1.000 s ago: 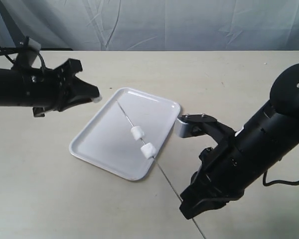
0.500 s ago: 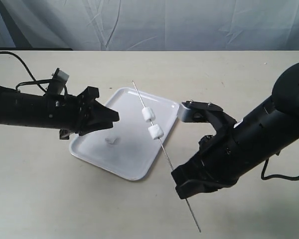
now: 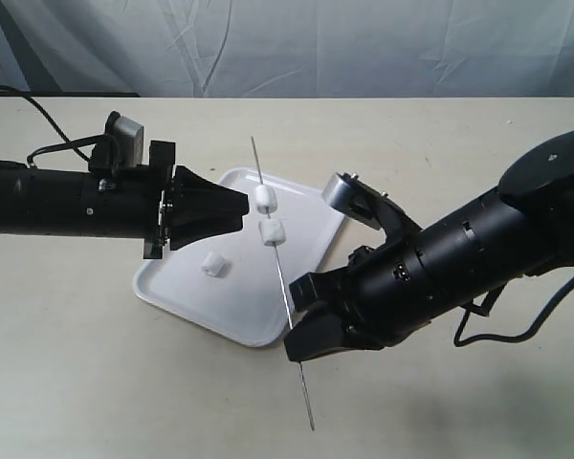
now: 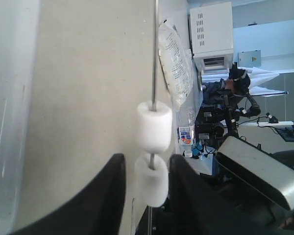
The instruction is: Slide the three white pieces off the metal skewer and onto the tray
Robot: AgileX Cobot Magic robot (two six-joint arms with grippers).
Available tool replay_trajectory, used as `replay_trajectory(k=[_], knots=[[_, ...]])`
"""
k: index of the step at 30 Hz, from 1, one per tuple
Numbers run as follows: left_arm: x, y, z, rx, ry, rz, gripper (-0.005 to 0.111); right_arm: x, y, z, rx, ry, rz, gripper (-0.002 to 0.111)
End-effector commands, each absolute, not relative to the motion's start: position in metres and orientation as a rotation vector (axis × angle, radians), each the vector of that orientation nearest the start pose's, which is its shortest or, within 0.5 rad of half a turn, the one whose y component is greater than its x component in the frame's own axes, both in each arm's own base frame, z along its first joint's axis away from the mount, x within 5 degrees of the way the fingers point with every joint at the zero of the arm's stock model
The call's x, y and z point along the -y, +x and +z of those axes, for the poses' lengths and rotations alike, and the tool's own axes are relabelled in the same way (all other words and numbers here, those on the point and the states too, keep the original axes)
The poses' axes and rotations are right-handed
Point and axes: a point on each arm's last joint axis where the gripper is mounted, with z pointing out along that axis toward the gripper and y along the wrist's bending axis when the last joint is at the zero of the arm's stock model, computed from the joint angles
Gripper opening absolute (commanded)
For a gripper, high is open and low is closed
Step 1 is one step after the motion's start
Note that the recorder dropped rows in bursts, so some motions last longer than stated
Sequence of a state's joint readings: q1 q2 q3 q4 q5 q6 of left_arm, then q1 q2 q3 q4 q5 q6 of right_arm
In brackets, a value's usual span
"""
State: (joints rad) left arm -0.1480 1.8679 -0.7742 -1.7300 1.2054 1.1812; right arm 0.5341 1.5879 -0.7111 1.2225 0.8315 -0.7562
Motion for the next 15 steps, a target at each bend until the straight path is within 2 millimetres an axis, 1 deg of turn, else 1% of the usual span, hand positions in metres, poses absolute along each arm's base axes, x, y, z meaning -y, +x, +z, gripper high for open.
replay_trajectory(k=[1,15], knots=[[0.1264,0.2876,0.167,-2.257,0.007,-1.811,0.031,-0.1896,0.192,0.185,-2.741,-0.583,1.336,-0.001],[0.1268,0.2903,0.1693,-2.247,0.016,-1.809,0.031,-0.1901,0.1896,0.1861,-2.743,-0.607,1.367,-0.001]])
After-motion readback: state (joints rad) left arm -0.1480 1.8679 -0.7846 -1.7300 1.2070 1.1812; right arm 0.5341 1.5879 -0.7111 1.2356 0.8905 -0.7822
